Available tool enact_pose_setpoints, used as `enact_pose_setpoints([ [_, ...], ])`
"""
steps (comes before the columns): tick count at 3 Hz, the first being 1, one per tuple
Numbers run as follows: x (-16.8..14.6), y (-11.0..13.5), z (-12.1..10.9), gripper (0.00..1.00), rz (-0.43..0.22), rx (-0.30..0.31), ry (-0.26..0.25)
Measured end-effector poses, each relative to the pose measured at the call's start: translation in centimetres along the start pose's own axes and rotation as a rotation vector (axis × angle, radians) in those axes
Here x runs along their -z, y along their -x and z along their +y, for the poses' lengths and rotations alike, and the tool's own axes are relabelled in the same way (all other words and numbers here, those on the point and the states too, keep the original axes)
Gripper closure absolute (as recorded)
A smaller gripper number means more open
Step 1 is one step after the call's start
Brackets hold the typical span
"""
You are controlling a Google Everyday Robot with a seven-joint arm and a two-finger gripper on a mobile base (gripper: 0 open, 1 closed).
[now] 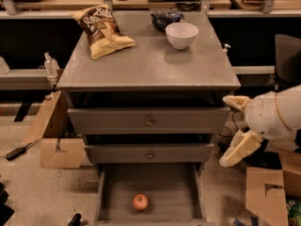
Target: Pick apple from bottom drawer and place on counter
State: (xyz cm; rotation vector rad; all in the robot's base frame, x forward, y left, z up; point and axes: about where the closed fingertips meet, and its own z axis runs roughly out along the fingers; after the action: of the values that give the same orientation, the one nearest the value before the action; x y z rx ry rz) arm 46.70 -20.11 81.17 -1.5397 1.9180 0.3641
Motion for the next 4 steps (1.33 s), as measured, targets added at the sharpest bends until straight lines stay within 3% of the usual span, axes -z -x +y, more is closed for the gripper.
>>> enact_pose_setpoints([
  [1,-2.3,-1.7,-1.5,0.0,-0.157,0.03,-0.123],
  [2,-2.0,-2.0,-3.2,0.0,-0.158,0.124,-0.203],
  [3,-2.2,-2.4,-3.1,0.0,-0.124,0.148,-0.196],
  [4,-4.5,-2.2,-3.1,0.0,-0.173,0.145,-0.177],
])
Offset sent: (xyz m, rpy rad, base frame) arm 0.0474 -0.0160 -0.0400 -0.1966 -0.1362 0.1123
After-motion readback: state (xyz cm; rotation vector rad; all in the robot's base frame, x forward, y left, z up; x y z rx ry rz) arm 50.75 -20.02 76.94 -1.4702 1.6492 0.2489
